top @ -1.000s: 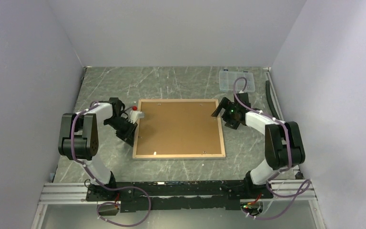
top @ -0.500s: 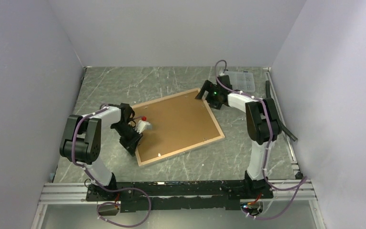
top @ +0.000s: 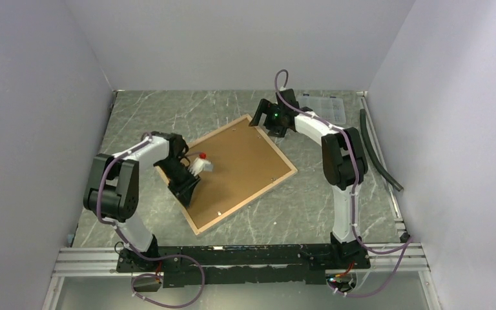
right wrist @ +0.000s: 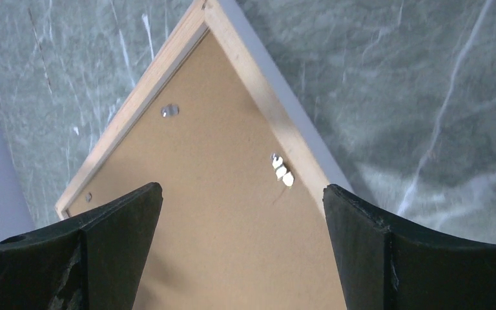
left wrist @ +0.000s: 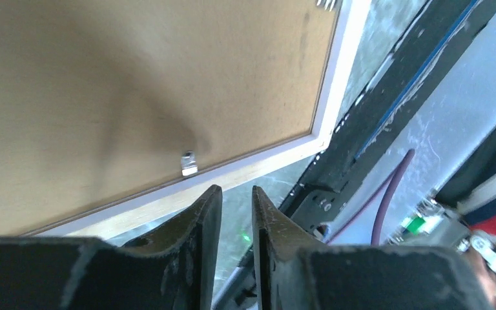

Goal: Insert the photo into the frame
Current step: Adjust the photo frame at the center of the board.

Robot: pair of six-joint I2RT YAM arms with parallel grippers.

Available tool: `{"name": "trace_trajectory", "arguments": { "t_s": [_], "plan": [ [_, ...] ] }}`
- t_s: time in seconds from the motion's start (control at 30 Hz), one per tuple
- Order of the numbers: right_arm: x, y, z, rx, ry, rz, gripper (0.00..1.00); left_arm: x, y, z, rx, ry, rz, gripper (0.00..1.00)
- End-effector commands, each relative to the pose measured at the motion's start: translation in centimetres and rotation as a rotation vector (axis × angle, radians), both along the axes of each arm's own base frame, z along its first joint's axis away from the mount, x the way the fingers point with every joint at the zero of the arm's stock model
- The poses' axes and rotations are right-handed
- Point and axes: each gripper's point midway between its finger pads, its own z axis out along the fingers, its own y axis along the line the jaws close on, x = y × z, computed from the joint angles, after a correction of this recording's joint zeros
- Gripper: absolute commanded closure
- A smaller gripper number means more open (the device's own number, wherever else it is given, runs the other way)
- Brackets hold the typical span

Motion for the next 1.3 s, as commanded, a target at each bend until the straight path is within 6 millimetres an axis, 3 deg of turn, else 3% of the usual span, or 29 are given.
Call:
{"name": "trace_trajectory", "arguments": {
  "t_s": [0.0,0.1,0.2,0.27,0.37,0.47,0.57,0.7,0.87,1.03,1.27],
  "plan": [
    [-1.2,-0.3,8.6,-0.034,-0.115,0.026,0.0,3.7,-1.0,5.8,-0.175,-0.171,0.001,0.68],
    [-2.7,-2.0,9.5,-0.09,-0.102,0.002,0.0,6.9,1.2,7.1,-0.154,-0.241,0.058,0.65],
    [-5.9,-3.0,10.0,-0.084,-0.094,-0.004,0.0,12.7,5.3,7.4,-0.085,-0.353,0.23,0.65],
    [-8.8,-3.2,9.8,-0.046,-0.082,0.003,0.0,16.5,8.2,7.1,-0.041,-0.409,0.365,0.65],
    [-14.8,-2.7,7.9,-0.003,-0.02,0.053,0.0,21.3,11.7,6.5,-0.006,-0.462,0.518,0.64],
    [-20.3,-1.7,6.3,0.046,0.044,0.113,0.0,23.8,13.9,4.9,0.034,-0.462,0.629,0.64],
    [-24.8,-0.7,5.0,0.124,0.103,0.162,0.0,25.1,14.6,3.2,0.055,-0.436,0.707,0.64],
    [-27.9,0.1,3.2,0.19,0.161,0.187,0.0,25.1,14.6,1.0,0.069,-0.388,0.748,0.65],
    [-28.2,0.6,1.3,0.222,0.203,0.194,0.0,22.9,12.9,-0.9,0.03,-0.283,0.711,0.67],
    [-25.2,0.1,0.6,0.188,0.176,0.156,0.0,18.8,9.9,-1.0,-0.016,-0.221,0.571,0.68],
    [-19.5,-3.6,0.6,0.184,0.14,0.033,0.0,12.7,5.5,-0.9,-0.069,-0.109,0.42,0.68]
  ]
}}
